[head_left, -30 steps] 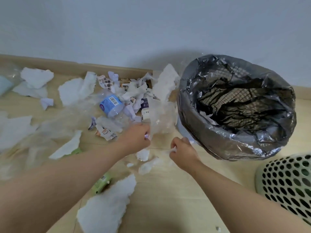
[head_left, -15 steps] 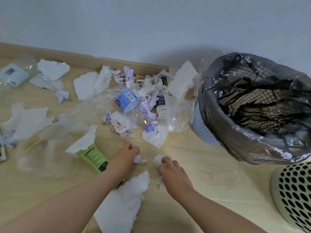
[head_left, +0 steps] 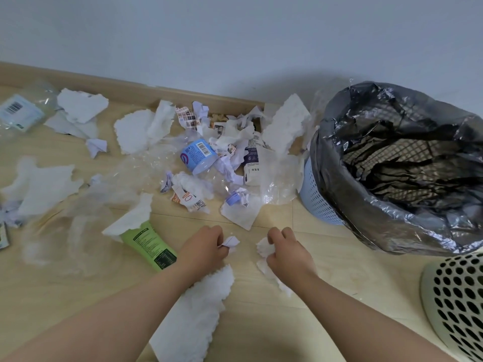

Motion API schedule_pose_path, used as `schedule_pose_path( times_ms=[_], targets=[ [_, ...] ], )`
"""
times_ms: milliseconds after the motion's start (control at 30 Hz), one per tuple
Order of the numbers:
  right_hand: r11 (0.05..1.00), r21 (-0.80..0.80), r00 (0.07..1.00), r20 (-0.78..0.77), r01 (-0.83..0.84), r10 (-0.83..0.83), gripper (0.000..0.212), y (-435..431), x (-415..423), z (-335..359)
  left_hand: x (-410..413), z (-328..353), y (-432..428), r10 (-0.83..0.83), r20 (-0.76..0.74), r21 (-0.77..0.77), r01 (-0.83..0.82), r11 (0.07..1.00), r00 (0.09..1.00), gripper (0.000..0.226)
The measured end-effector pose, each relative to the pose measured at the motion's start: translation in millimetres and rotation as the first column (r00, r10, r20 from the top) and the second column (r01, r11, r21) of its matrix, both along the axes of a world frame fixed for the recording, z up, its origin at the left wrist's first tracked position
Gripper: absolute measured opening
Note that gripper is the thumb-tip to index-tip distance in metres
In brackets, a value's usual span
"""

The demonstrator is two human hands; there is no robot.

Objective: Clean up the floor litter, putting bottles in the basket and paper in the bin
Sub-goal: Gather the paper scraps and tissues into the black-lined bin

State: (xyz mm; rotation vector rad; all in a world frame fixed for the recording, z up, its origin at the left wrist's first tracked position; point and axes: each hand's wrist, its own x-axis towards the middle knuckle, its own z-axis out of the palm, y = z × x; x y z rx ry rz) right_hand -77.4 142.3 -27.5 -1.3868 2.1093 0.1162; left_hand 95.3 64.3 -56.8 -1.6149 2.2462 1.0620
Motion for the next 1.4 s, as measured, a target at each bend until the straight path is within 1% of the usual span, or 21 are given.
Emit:
schedule_pose_path(
  times_ms=[100,167,300,367,433,500,600,667,733,867,933,1033,1100,1167,1200,1233,1267,1300,1333,1367,1400],
  targets=[
    [0.998,-0.026,0.998,0.025,0.052,-0.051,0.033,-5.7,-5.4,3.1,-6.1,2.2,-1.2,-0.057,0.007,0.017,0.057,0.998,0.998,0.031],
    [0.998,-0.036,0.998,0.045,0.049,-0.047,0.038,-4.3,-7.5,1.7,-10.7,2.8,0.1,-0.099,0.0,0.033,0.099,0.994,0.995,0.02],
    [0.999,0.023,0.995,0.095,-0.029,0.026,0.053,4.8,-2.2,-2.2,-12.9,-1.1,3.7,-0.156,0.025,0.015,0.156,0.988,0.987,0.009],
    [0.99,0.088,0.992,0.059,-0.114,0.109,0.06,8.5,2.3,-5.8,-10.8,-3.2,4.3,-0.172,0.041,0.014,0.172,0.985,0.984,0.013],
    [0.977,0.118,0.984,0.018,-0.176,0.175,0.062,10.2,5.1,-10.3,-8.8,-4.5,5.4,-0.205,0.057,0.028,0.203,0.979,0.977,0.02],
    [0.979,0.115,0.985,0.042,-0.168,0.164,0.059,9.2,6.7,-13.8,-7.7,-3.6,6.8,-0.216,0.063,0.037,0.214,0.976,0.974,0.023],
    [0.988,0.121,0.987,0.144,-0.092,0.074,0.054,6.5,7.1,-14.8,-8.3,5.7,5.4,-0.205,0.032,0.053,0.203,0.978,0.978,0.027],
    [0.993,0.12,0.974,0.224,-0.011,-0.016,0.054,3.3,6.5,-12.5,-7.5,19.3,-1.0,-0.182,0.013,0.067,0.18,0.981,0.983,0.028],
    [0.994,0.092,0.955,0.289,0.051,-0.075,0.056,-2.9,5.1,-5.3,-7.6,38.4,-13.5,-0.155,0.017,0.043,0.155,0.987,0.988,0.028],
    [0.987,-0.005,0.902,0.406,0.16,-0.144,0.057,-19.3,6.8,26.3,-17.5,84.4,-39.0,0.017,-0.039,0.006,-0.016,1.0,0.999,0.027],
    [0.982,-0.064,0.885,0.448,0.176,-0.129,0.058,-26.4,8.2,47.6,-26.8,106.5,-49.2,0.108,-0.091,0.017,-0.107,0.994,0.99,0.026],
    [0.972,-0.196,0.897,0.442,0.131,-0.031,0.059,-39.9,6.7,90.4,-44.1,148.8,-63.1,0.228,-0.219,0.024,-0.228,0.973,0.949,0.021],
    [0.928,-0.317,0.884,0.466,0.197,-0.028,0.059,-50.6,-1.4,125.1,-59.0,178.8,-70.9,0.302,-0.334,0.036,-0.308,0.951,0.893,0.013],
    [0.834,-0.392,0.823,0.554,0.388,-0.123,0.055,-58.4,-16.8,156.5,-76.5,212.5,-68.9,0.408,-0.43,0.078,-0.417,0.906,0.806,0.006],
    [0.767,-0.391,0.762,0.619,0.509,-0.19,0.052,-59.9,-26.0,168.9,-85.0,225.8,-66.5,0.477,-0.473,0.139,-0.473,0.87,0.74,0.005],
    [0.691,-0.365,0.684,0.683,0.625,-0.258,0.049,-59.5,-34.5,176.1,-91.7,235.4,-63.6,0.572,-0.508,0.255,-0.522,0.814,0.644,0.007],
    [0.598,-0.331,0.595,0.738,0.73,-0.318,0.046,-56.0,-44.1,182.0,-99.9,245.4,-58.8,0.674,-0.532,0.416,-0.535,0.735,0.512,0.01],
    [0.5,-0.285,0.496,0.79,0.818,-0.36,0.045,-51.3,-52.7,186.3,-108.5,254.2,-52.2,0.768,-0.519,0.58,-0.506,0.638,0.374,0.013],
    [0.4,-0.219,0.38,0.84,0.89,-0.387,0.046,-45.9,-60.2,187.8,-115.9,259.4,-44.7,0.829,-0.495,0.702,-0.441,0.559,0.262,0.011],
    [0.296,-0.14,0.255,0.882,0.945,-0.396,0.047,-37.2,-69.4,193.2,-125.5,264.3,-36.3,0.847,-0.478,0.753,-0.39,0.531,0.231,0.017],
    [0.207,-0.058,0.136,0.911,0.977,-0.39,0.048,-29.8,-79.0,196.2,-135.4,267.1,-28.1,0.851,-0.476,0.774,-0.354,0.525,0.221,0.033]
  ],
)
